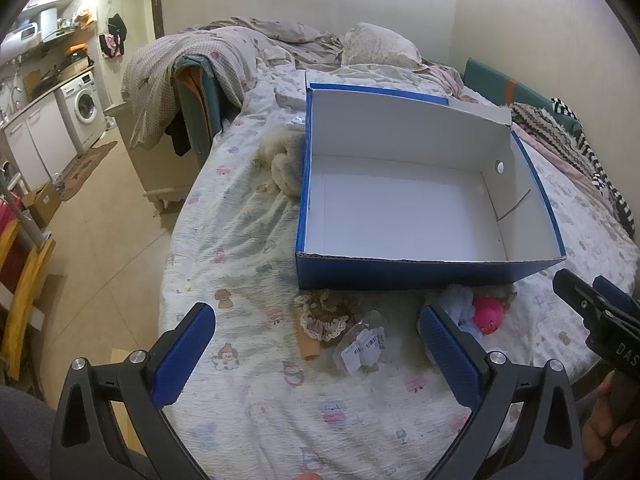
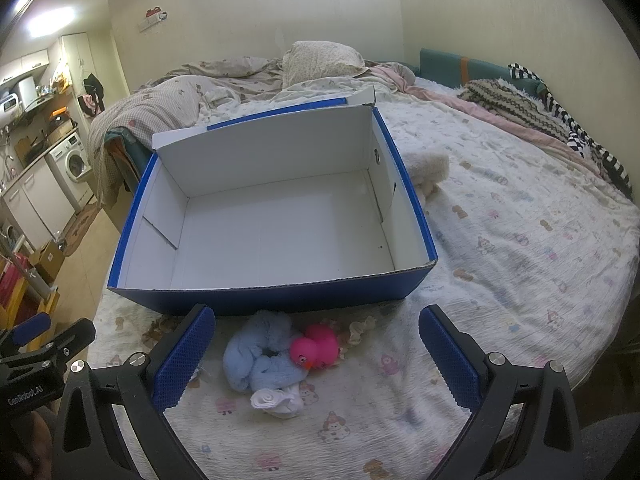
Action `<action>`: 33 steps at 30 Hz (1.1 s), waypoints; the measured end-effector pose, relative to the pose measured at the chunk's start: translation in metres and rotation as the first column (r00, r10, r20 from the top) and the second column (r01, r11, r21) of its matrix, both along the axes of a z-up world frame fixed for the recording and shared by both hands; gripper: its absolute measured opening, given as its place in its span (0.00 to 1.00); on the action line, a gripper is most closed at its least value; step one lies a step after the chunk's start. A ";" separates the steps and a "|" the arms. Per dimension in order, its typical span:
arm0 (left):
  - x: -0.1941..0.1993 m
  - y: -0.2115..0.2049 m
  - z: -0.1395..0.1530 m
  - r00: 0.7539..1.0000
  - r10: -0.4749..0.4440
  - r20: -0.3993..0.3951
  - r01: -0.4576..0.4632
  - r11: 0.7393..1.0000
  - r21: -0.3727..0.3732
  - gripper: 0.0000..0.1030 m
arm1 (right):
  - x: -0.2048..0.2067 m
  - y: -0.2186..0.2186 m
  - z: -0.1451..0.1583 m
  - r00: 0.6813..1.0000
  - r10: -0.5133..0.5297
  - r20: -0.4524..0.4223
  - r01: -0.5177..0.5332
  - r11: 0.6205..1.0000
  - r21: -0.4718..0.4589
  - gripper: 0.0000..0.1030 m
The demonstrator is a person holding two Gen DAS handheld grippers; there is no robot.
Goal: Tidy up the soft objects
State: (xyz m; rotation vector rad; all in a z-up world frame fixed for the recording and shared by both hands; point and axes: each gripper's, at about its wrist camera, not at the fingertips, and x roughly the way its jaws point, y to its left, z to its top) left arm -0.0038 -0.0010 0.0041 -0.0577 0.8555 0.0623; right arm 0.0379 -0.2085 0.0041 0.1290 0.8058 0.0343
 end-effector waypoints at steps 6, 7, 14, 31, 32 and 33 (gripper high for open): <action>0.000 0.000 0.000 1.000 0.000 0.000 0.000 1.000 0.001 0.99 | 0.000 0.000 0.000 1.000 -0.001 0.000 0.001 1.000 0.001 1.00; 0.000 0.000 0.000 1.000 0.000 0.000 0.000 1.000 0.000 0.99 | 0.000 0.000 0.000 1.000 -0.001 0.000 0.001 1.000 0.000 1.00; 0.000 0.000 0.000 1.000 0.000 0.001 0.000 1.000 -0.001 0.99 | 0.000 0.000 0.000 1.000 0.001 -0.001 -0.001 1.000 0.000 1.00; -0.001 -0.002 0.002 1.000 -0.007 0.003 0.007 1.000 -0.003 0.99 | -0.001 -0.001 -0.002 1.000 0.005 -0.008 -0.005 1.000 0.000 1.00; 0.000 -0.001 0.001 1.000 -0.005 0.002 0.005 1.000 -0.005 0.99 | -0.001 -0.002 -0.003 1.000 0.007 -0.009 -0.007 1.000 0.001 1.00; 0.000 -0.001 0.001 1.000 -0.004 0.001 0.004 1.000 -0.005 0.99 | -0.002 -0.002 -0.003 1.000 0.008 -0.010 -0.008 1.000 0.001 1.00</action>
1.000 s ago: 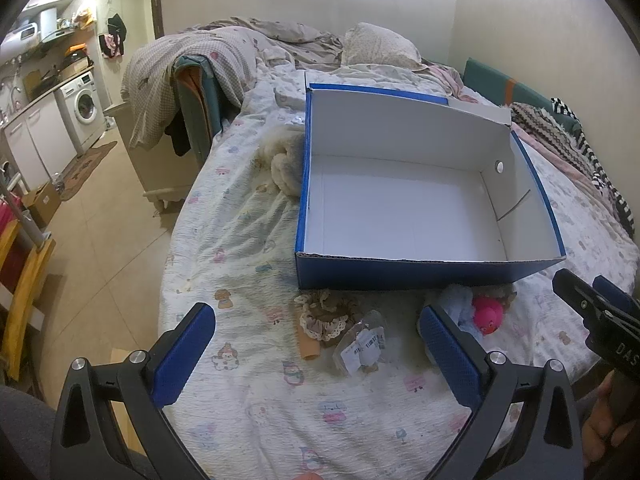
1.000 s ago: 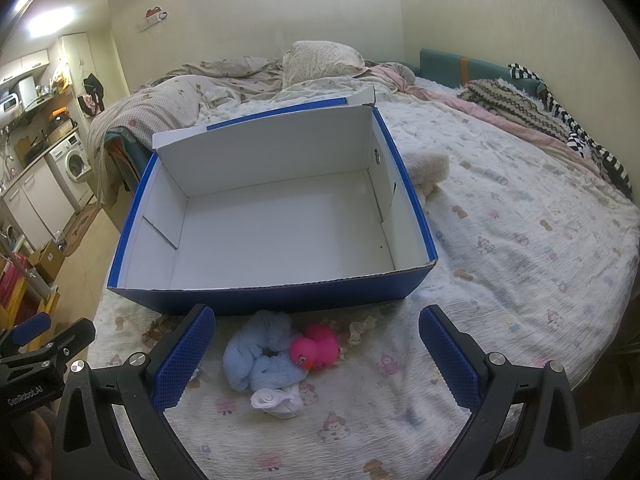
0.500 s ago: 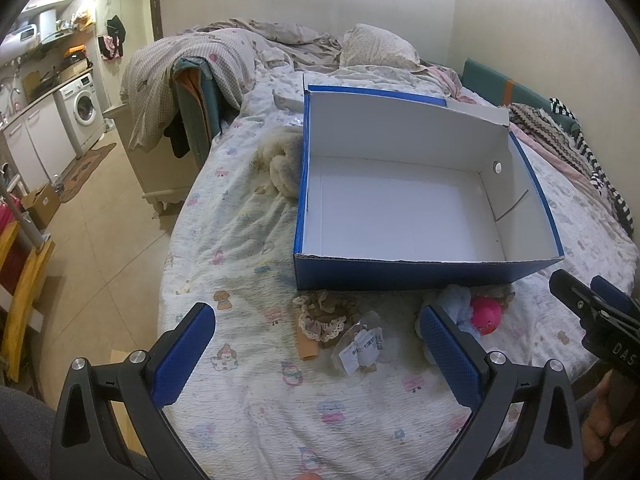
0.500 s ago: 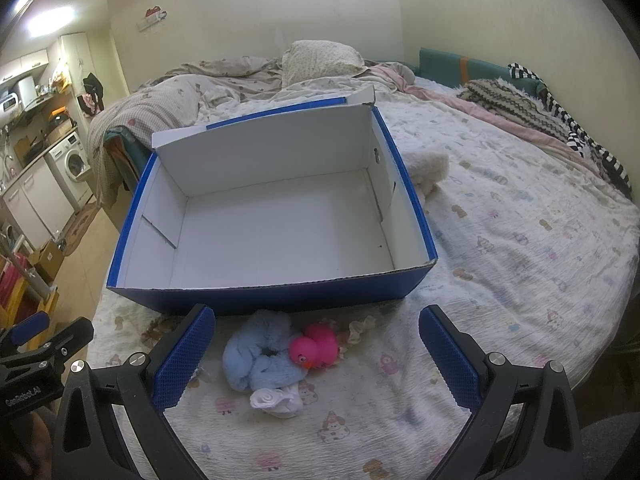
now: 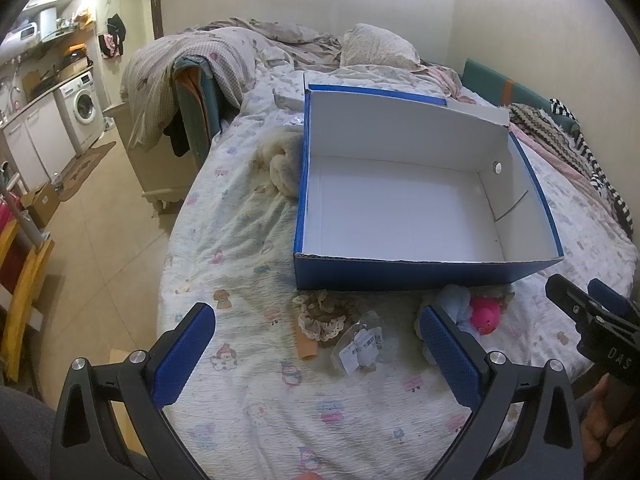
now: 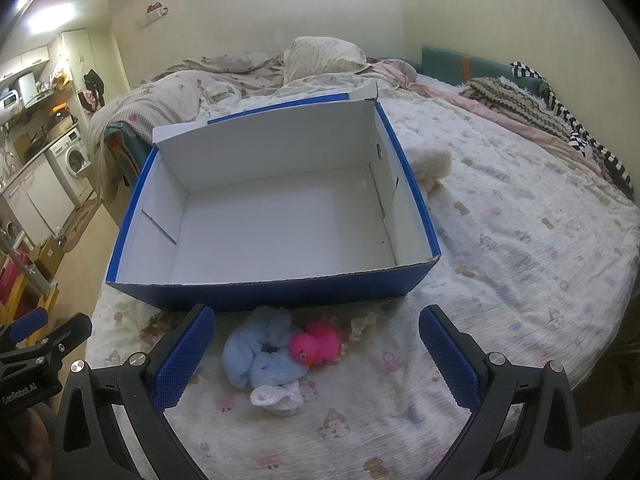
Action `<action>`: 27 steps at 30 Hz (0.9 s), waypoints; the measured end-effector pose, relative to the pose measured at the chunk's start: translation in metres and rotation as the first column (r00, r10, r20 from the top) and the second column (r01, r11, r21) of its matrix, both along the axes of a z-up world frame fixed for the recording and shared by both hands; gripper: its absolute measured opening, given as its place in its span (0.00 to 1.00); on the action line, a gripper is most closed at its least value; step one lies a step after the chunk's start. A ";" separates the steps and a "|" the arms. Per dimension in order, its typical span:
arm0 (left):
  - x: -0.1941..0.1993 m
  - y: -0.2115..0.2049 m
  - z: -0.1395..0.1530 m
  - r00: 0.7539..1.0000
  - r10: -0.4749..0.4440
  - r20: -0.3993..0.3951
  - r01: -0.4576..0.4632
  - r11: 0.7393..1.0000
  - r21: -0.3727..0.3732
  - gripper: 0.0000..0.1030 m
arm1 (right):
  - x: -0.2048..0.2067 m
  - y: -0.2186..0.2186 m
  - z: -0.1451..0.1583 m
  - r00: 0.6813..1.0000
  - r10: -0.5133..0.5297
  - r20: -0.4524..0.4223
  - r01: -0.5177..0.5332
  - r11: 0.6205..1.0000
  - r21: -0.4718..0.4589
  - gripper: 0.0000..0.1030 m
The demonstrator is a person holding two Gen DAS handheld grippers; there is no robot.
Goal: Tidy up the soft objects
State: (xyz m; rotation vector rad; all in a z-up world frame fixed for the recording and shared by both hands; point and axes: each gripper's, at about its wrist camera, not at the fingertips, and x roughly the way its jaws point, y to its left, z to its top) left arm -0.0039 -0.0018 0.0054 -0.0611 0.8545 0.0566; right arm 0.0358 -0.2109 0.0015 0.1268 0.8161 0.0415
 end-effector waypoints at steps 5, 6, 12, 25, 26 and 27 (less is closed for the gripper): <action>0.001 0.000 -0.001 1.000 -0.001 -0.001 0.001 1.000 0.003 0.99 | 0.000 0.000 -0.001 1.000 0.000 -0.002 0.000 1.000 0.000 1.00; 0.001 0.000 -0.001 1.000 -0.002 -0.001 0.002 1.000 0.004 0.99 | 0.000 0.001 0.000 1.000 0.000 -0.001 0.000 1.000 0.000 1.00; 0.003 0.001 -0.003 1.000 0.011 -0.008 -0.011 1.000 0.014 0.99 | 0.000 -0.002 -0.002 1.000 0.016 -0.014 -0.016 0.999 0.035 1.00; 0.011 0.057 -0.025 0.973 0.197 -0.123 -0.193 0.980 0.044 0.99 | 0.015 -0.010 -0.057 0.934 0.107 -0.342 -0.031 0.975 0.220 0.91; 0.011 0.062 -0.026 0.969 0.208 -0.131 -0.204 0.978 0.043 0.99 | 0.015 -0.002 -0.062 0.924 0.135 -0.359 -0.056 0.973 0.222 0.89; 0.011 0.065 -0.027 0.967 0.215 -0.136 -0.211 0.977 0.042 0.99 | 0.015 0.004 -0.065 0.915 0.156 -0.372 -0.078 0.973 0.217 0.88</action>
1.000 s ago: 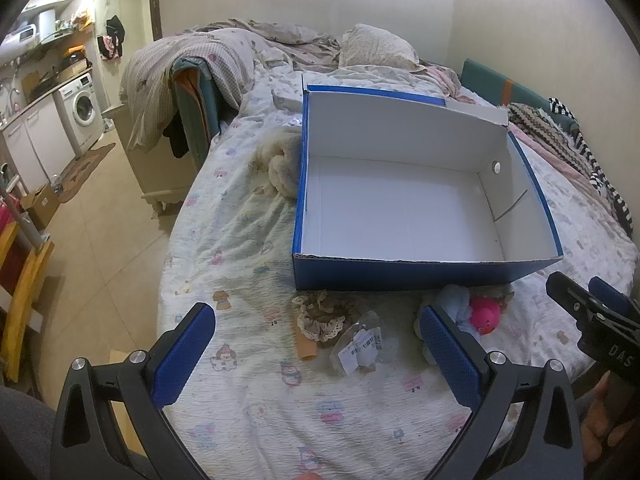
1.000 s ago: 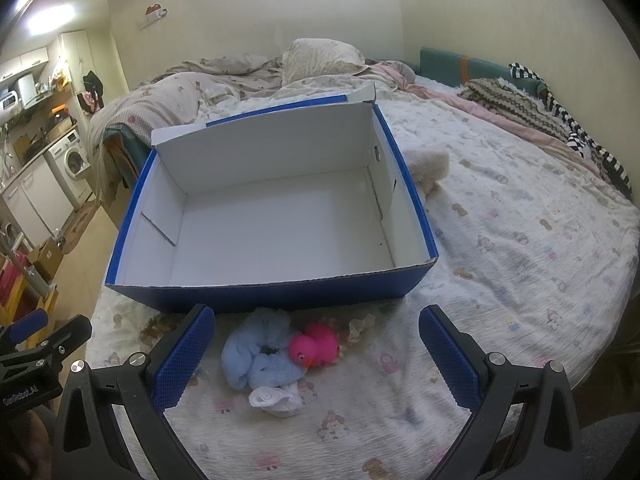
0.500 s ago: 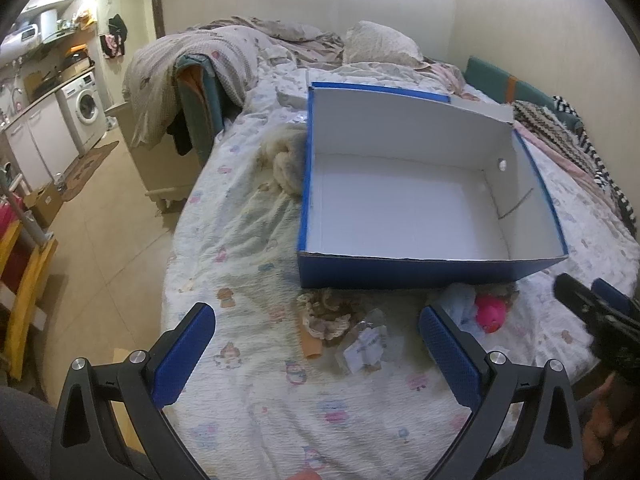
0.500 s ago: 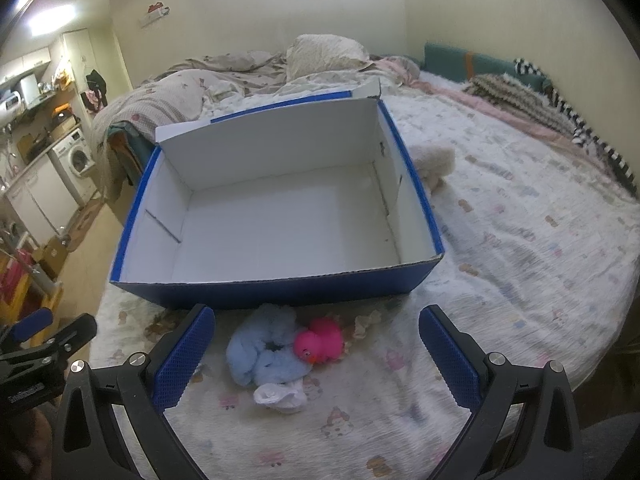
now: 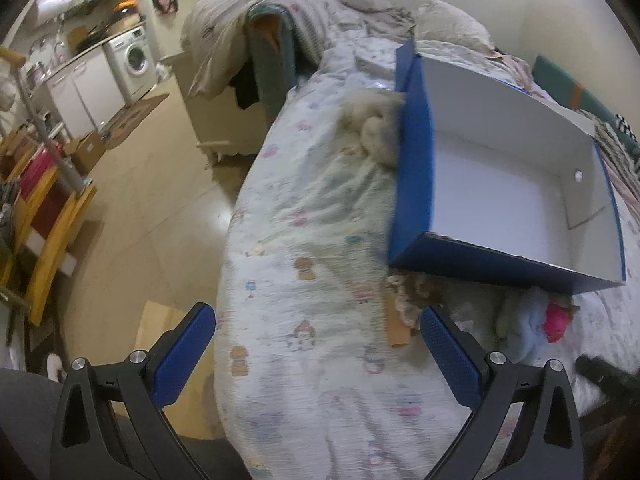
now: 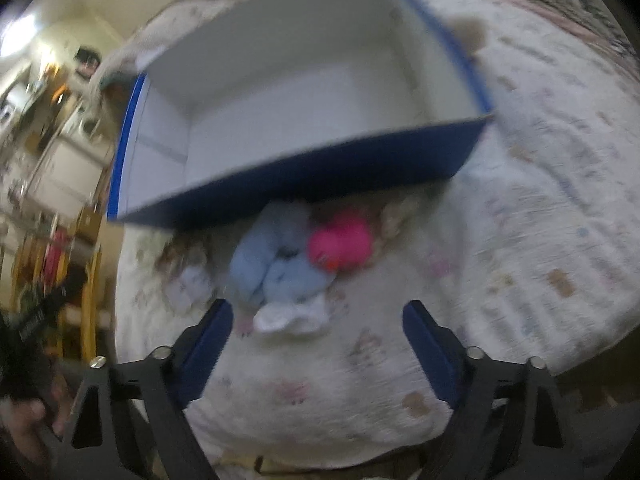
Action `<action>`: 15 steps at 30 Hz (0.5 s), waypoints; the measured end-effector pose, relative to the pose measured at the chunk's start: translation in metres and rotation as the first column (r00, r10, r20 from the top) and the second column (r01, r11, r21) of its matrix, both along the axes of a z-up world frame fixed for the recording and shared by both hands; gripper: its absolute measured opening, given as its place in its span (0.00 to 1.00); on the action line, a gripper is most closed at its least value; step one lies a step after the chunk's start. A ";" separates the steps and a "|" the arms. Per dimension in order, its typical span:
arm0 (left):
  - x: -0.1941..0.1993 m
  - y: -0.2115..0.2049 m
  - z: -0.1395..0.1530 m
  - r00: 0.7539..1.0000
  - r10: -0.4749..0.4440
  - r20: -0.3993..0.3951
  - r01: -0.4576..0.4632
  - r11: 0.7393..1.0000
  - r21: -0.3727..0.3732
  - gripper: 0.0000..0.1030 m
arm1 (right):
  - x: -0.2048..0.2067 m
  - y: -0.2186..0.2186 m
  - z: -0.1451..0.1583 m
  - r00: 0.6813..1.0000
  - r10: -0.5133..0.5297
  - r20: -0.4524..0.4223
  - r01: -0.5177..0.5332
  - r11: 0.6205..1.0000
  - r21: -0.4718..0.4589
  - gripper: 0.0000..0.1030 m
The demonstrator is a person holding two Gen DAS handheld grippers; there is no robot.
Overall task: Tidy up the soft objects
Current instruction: 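Grasp the white sock with the right gripper while the left gripper grasps the beige scrunchie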
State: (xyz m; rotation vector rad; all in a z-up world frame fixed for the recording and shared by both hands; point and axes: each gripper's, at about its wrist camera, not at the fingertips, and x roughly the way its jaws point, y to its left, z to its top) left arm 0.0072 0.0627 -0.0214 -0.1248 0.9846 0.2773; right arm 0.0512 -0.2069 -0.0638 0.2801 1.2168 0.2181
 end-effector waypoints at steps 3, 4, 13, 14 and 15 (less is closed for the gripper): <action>0.000 0.009 -0.004 0.999 0.027 -0.019 -0.027 1.000 -0.013 0.99 | 0.002 0.023 -0.011 0.997 0.067 -0.024 -0.068 0.997 -0.041 0.82; 0.000 0.012 -0.004 0.999 0.036 -0.025 -0.037 0.999 -0.015 0.99 | 0.003 0.029 -0.013 0.996 0.081 -0.028 -0.082 0.995 -0.054 0.77; 0.000 0.028 -0.016 0.993 0.090 -0.080 -0.093 0.995 -0.029 0.97 | 0.006 0.040 -0.019 0.992 0.118 -0.047 -0.120 0.992 -0.047 0.09; 0.002 0.026 -0.017 0.993 0.081 -0.088 -0.084 0.996 -0.034 0.94 | 0.004 0.037 -0.015 0.993 0.115 -0.035 -0.116 0.993 -0.033 0.09; 0.004 0.025 -0.019 0.993 0.070 -0.096 -0.074 0.996 -0.042 0.88 | 0.004 0.033 -0.011 0.993 0.112 -0.028 -0.112 0.994 -0.013 0.09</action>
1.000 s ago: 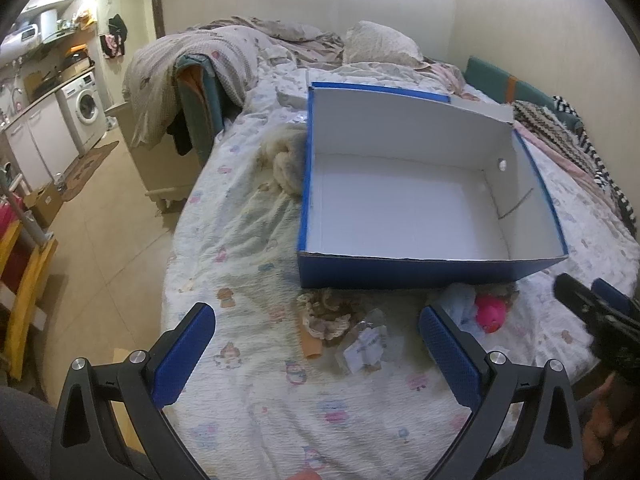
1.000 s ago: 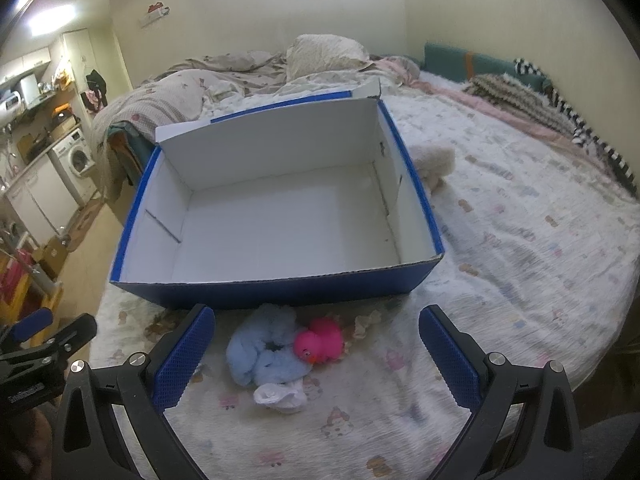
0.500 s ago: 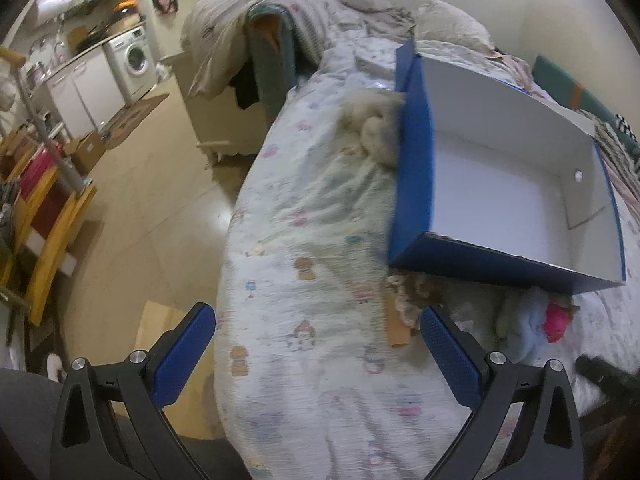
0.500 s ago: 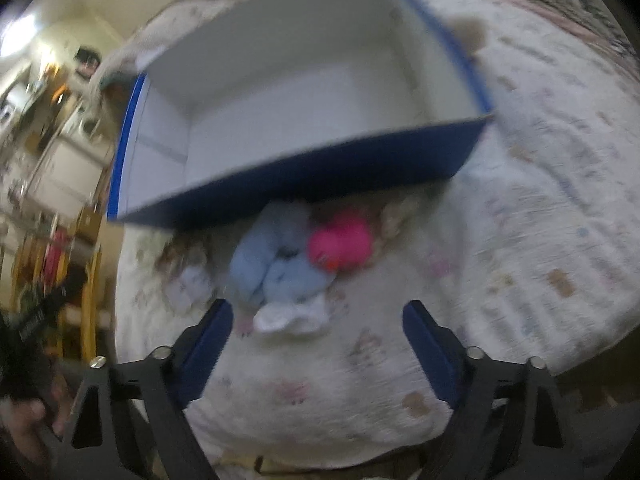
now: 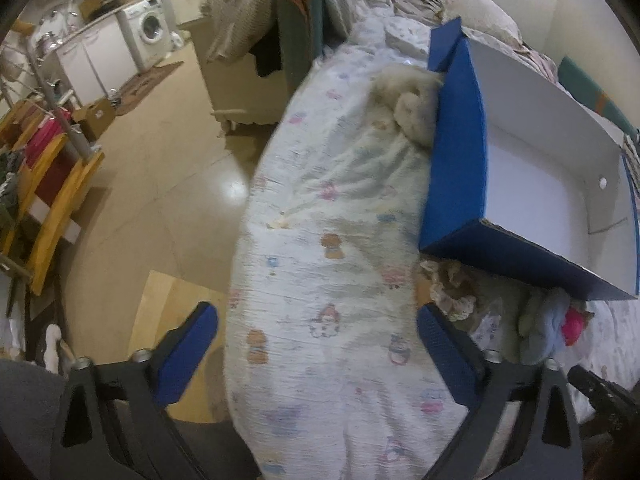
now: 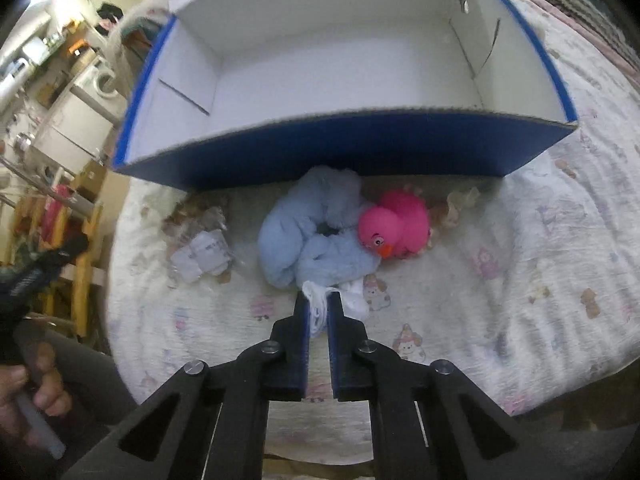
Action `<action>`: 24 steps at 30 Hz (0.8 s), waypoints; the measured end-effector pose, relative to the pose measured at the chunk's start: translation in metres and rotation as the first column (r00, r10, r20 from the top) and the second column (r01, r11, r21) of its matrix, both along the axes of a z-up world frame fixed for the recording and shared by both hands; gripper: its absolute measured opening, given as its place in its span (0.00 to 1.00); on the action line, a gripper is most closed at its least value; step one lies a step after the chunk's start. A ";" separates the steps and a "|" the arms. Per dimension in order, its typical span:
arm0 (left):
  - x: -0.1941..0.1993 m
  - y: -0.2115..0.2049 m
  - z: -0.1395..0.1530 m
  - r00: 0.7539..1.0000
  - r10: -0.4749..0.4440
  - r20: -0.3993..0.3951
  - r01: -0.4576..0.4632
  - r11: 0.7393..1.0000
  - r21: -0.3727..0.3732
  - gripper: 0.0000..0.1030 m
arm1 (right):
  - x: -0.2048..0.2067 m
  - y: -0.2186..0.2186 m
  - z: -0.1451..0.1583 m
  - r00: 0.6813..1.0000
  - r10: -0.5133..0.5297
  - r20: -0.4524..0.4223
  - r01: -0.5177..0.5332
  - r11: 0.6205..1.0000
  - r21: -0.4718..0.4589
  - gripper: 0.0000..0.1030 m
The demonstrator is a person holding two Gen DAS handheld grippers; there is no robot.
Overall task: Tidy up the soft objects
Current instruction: 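Grasp the white sock with the right gripper while the left gripper grasps the beige scrunchie, then carry the sock and scrunchie with both grippers over into the box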
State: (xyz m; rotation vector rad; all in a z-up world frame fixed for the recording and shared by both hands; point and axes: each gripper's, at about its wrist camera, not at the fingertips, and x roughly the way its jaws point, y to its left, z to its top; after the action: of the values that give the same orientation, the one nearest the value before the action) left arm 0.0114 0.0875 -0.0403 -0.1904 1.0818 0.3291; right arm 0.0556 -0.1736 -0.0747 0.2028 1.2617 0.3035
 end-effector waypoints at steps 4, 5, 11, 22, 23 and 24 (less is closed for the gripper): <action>0.016 -0.006 -0.008 0.998 -0.040 -0.045 0.038 0.998 -0.041 0.70 | -0.007 -0.014 0.019 0.999 -0.020 0.050 0.016 0.996 0.087 0.09; 0.021 -0.008 -0.009 0.997 -0.049 -0.053 0.046 0.997 -0.057 0.68 | -0.008 -0.016 0.024 0.998 -0.022 0.066 0.016 0.994 0.104 0.09; 0.054 -0.027 -0.022 0.985 -0.130 -0.116 0.109 0.979 -0.172 0.60 | -0.011 -0.022 0.039 0.994 -0.031 0.100 0.014 0.986 0.166 0.09; 0.084 -0.044 -0.056 0.968 -0.165 -0.187 0.108 0.954 -0.279 0.08 | -0.009 -0.026 0.041 0.995 -0.040 0.092 0.023 0.984 0.178 0.09; 0.084 -0.045 -0.055 0.968 -0.166 -0.187 0.108 0.952 -0.288 0.08 | -0.008 -0.026 0.040 0.995 -0.038 0.092 0.022 0.984 0.174 0.09; 0.084 -0.046 -0.054 0.969 -0.170 -0.181 0.112 0.949 -0.295 0.07 | -0.008 -0.026 0.040 0.995 -0.039 0.092 0.023 0.985 0.172 0.09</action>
State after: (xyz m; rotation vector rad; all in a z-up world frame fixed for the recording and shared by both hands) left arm 0.0951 0.0414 -0.0941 -0.3377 1.3389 0.0619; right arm 0.0477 -0.1996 -0.0349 0.3504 1.1378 0.3906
